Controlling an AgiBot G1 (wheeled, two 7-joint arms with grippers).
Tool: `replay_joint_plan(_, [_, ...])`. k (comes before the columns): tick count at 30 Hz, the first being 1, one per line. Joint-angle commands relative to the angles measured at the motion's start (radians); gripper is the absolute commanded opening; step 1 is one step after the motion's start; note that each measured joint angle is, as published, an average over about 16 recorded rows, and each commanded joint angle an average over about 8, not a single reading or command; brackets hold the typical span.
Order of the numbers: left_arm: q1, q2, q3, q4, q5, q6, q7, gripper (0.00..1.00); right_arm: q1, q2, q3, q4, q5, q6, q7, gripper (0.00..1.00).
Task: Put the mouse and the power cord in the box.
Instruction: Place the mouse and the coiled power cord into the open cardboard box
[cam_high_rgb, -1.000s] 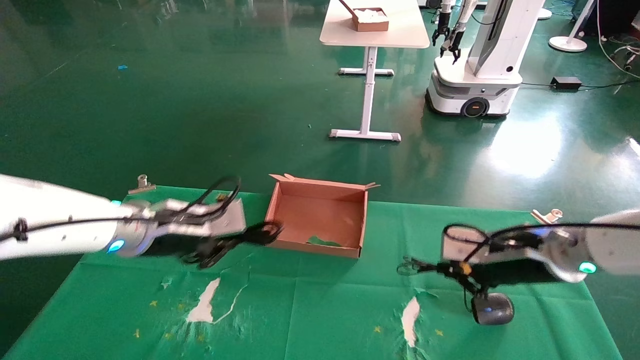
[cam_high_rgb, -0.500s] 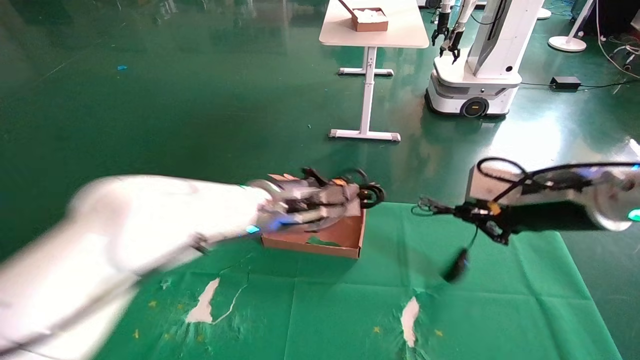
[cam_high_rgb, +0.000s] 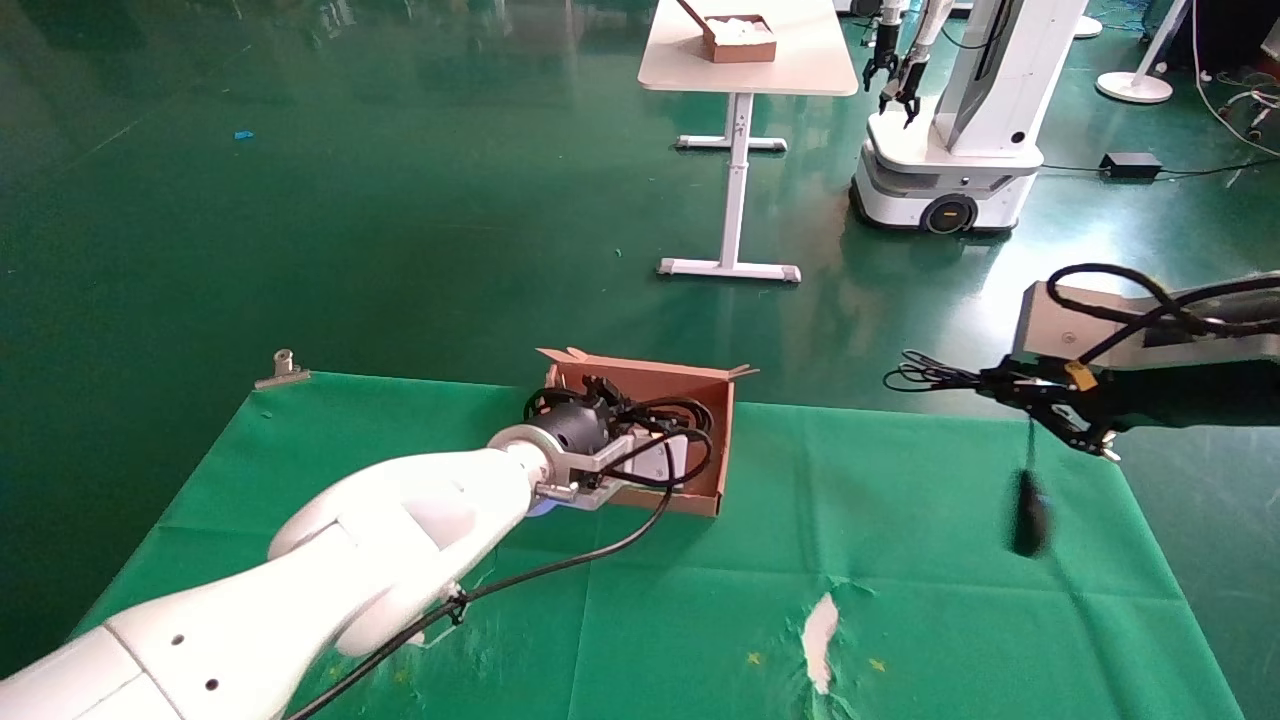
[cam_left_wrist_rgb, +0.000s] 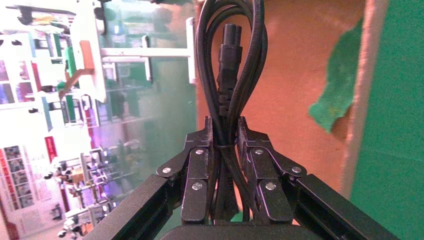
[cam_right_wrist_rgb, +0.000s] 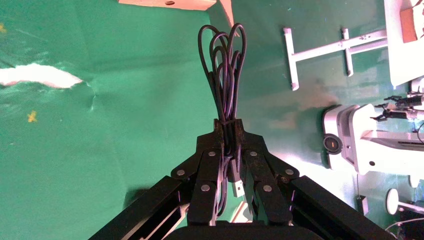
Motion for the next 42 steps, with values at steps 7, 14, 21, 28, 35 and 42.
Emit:
replay_joint_plan(7, [-0.034, 0.000, 0.120, 0.005, 0.034, -0.015, -0.141, 1.00, 0.002, 0.005, 0.005, 0.004, 0.001, 0.005, 0.002, 0.00])
replay_joint_plan(14, [-0.052, -0.001, 0.185, -0.002, 0.057, -0.016, -0.228, 1.00, 0.005, 0.008, 0.005, 0.008, 0.001, -0.001, 0.006, 0.00])
replay_joint_plan(21, [-0.068, -0.002, 0.226, 0.001, 0.070, -0.015, -0.300, 1.00, 0.006, 0.006, 0.006, 0.021, 0.008, -0.008, 0.013, 0.00])
replay_joint_plan(28, [-0.110, -0.014, 0.209, 0.127, 0.070, -0.002, -0.415, 1.00, 0.013, -0.020, 0.004, 0.024, 0.013, 0.005, -0.005, 0.00])
replay_joint_plan(35, [-0.152, -0.061, 0.191, 0.268, 0.061, 0.007, -0.467, 1.00, 0.028, -0.134, -0.012, -0.059, -0.005, 0.091, -0.074, 0.00])
replay_joint_plan(42, [-0.179, -0.105, 0.167, 0.284, -0.025, 0.084, -0.458, 1.00, 0.053, -0.327, -0.035, -0.240, -0.010, 0.232, -0.221, 0.00])
